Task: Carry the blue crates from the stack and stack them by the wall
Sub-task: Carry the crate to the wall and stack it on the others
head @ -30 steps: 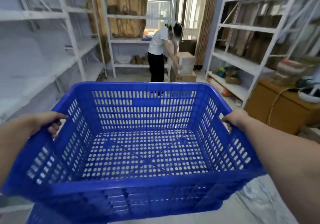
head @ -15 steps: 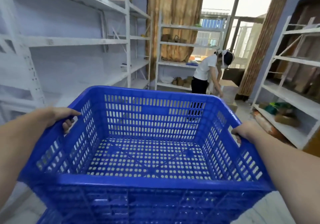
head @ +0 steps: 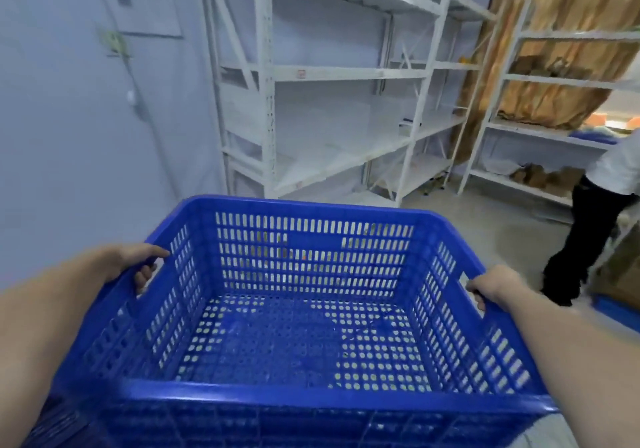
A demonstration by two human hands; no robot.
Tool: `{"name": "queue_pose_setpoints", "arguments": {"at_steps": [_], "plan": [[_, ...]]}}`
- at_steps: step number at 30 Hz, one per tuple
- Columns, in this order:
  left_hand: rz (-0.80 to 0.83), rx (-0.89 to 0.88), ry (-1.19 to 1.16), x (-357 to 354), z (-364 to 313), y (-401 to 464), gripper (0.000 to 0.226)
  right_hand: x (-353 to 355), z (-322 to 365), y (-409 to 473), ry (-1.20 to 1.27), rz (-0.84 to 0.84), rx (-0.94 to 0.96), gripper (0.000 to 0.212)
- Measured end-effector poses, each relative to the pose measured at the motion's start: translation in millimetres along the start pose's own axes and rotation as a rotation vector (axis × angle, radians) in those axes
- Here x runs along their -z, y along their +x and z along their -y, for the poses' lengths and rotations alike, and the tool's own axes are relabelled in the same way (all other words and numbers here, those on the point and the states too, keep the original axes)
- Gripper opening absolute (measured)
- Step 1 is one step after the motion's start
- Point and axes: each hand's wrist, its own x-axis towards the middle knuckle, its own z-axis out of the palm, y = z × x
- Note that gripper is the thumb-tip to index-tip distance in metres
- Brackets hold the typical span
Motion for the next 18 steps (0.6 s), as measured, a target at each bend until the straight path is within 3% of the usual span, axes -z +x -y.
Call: {"name": "queue_pose_setpoints", "arguments": {"at_steps": [3,11,18], "plan": [[-0.099,0.001,-0.046,55,41,-15,0.042,-32,57,-3,0.000,0.046,0.092,0.067],[-0.290,0.061,-0.185,205,151,-45,0.042,-126,233,-43,0.070,0.082,0.325,0.032],[-0.417,0.108,-0.314,324,224,-65,0.043,-201,365,-116,0.002,0.097,0.455,0.031]]}}
